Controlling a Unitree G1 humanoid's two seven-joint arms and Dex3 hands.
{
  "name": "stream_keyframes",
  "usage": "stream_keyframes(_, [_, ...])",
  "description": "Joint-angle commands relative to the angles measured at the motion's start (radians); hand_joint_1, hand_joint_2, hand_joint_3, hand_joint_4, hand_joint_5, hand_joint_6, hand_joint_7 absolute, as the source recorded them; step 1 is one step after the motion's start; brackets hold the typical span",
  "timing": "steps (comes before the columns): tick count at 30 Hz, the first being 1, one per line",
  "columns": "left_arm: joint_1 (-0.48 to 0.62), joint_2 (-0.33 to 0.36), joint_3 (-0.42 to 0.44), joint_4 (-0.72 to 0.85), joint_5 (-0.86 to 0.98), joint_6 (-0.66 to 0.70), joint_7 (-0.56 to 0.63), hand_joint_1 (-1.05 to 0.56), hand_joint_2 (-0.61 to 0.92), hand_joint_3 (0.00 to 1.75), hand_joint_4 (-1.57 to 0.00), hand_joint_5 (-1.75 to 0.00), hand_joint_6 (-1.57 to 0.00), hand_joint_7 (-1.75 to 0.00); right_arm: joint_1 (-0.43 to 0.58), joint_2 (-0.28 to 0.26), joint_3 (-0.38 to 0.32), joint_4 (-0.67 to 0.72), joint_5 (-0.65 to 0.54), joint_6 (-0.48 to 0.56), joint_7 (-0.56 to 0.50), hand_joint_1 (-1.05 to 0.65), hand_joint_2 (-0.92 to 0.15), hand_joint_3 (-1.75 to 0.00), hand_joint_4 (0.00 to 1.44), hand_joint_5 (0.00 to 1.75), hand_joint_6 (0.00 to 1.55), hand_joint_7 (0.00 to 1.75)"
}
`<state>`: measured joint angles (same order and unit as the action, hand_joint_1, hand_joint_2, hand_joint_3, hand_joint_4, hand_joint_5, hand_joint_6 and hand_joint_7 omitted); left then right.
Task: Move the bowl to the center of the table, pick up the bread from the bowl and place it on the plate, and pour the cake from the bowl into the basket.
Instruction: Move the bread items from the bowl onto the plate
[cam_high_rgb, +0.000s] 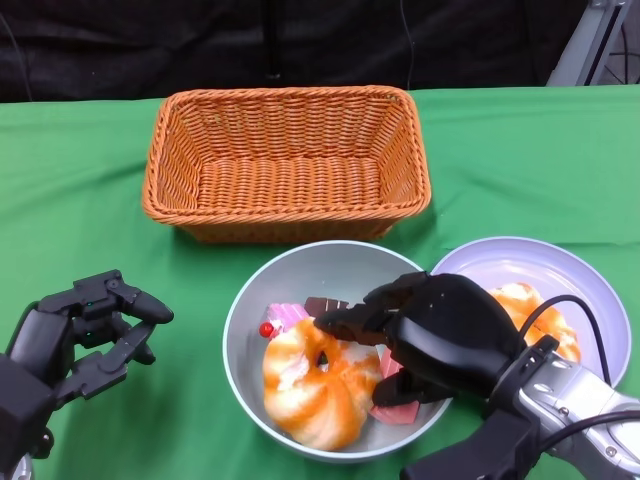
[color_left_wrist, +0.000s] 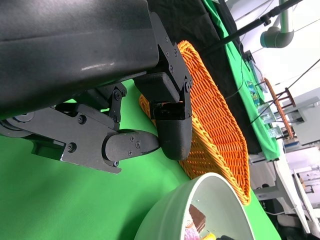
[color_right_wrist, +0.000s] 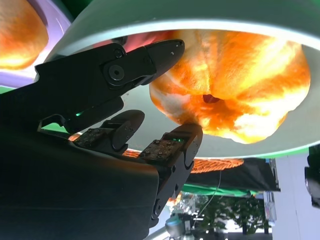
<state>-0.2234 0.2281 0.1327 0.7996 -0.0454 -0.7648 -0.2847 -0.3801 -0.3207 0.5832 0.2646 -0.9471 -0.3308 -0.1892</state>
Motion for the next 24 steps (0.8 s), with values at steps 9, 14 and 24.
stream_keyframes(9, [-0.017,0.02,0.004,0.013,0.0,-0.005,0.007,-0.15,0.85,0.52,-0.8,-1.39,-0.81,-1.09,0.001,-0.006,-0.041,-0.019,0.052,-0.019,0.013,-0.71,-0.8,0.0,0.69,0.01,0.63,0.0])
stream_keyframes(14, [-0.017,0.019,0.005,0.013,0.002,-0.012,0.01,-0.15,0.85,0.52,-0.81,-1.39,-0.81,-1.09,0.006,-0.006,-0.05,-0.044,0.075,-0.017,0.041,-0.7,-0.8,0.0,0.68,0.0,0.63,0.0])
stream_keyframes(24, [-0.02,0.019,0.001,0.014,0.007,-0.008,0.013,-0.16,0.86,0.5,-0.8,-1.39,-0.81,-1.08,0.021,-0.032,-0.075,-0.053,0.181,-0.101,0.115,-0.67,-0.81,0.0,0.65,0.0,0.65,0.01])
